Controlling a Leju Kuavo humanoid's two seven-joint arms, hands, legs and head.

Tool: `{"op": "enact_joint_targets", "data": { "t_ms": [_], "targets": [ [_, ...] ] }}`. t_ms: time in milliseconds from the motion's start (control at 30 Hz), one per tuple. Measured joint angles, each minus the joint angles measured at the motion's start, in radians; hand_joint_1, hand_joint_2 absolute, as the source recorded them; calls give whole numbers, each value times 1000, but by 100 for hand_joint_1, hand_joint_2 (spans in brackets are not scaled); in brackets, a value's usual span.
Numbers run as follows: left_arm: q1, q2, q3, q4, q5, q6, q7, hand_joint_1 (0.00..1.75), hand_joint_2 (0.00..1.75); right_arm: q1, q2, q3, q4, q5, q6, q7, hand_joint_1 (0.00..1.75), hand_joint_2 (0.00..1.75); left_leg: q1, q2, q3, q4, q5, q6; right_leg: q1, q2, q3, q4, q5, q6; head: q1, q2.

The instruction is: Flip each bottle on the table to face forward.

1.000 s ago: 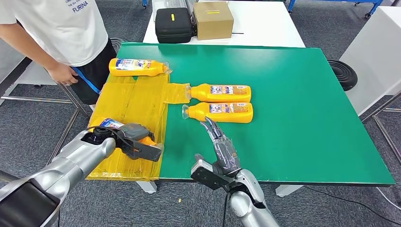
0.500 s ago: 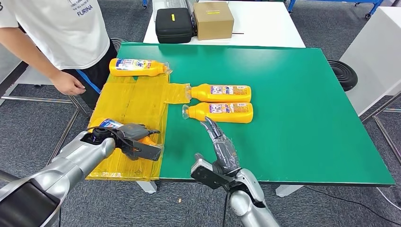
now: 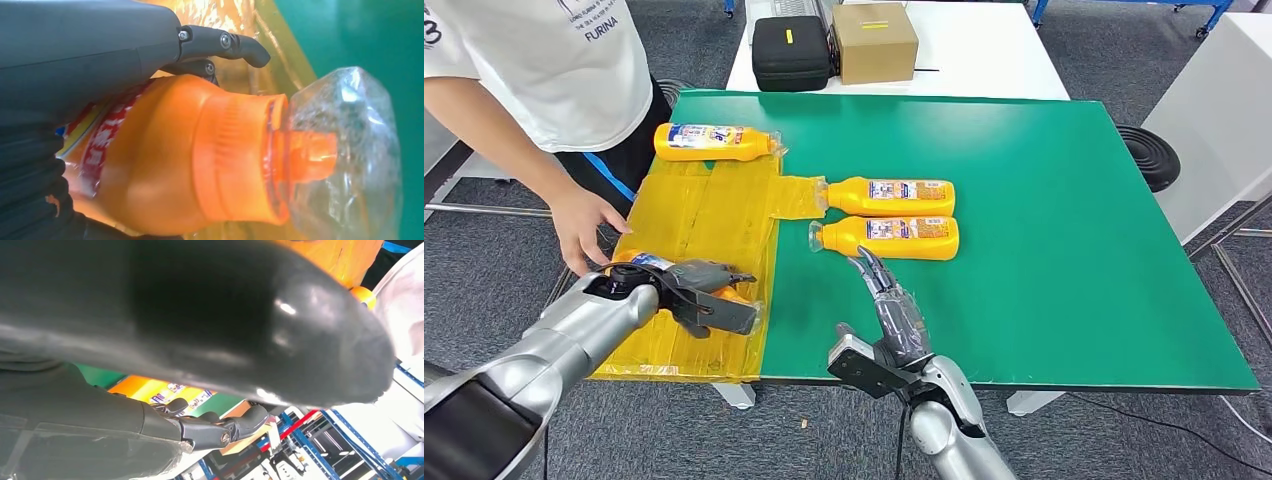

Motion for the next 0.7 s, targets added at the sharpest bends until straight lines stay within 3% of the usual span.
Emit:
{"op": "enact_joint_targets", "data": {
  "t_ms": [133, 700],
  "targets": [
    [-28, 44, -2, -35, 33, -42, 3, 0, 0, -1, 0, 0, 1, -3, 0, 0, 0, 0, 1, 2, -2, 0, 0, 0, 1, 0, -2, 0, 0, 0, 0, 0],
    [-86, 190, -37, -225, 170, -145, 46, 0, 0, -11, -2, 0, 1, -16, 2, 0, 0, 0, 1, 2, -6, 0, 0, 0, 1, 1, -6, 0, 0, 0, 0, 0]
  ]
}}
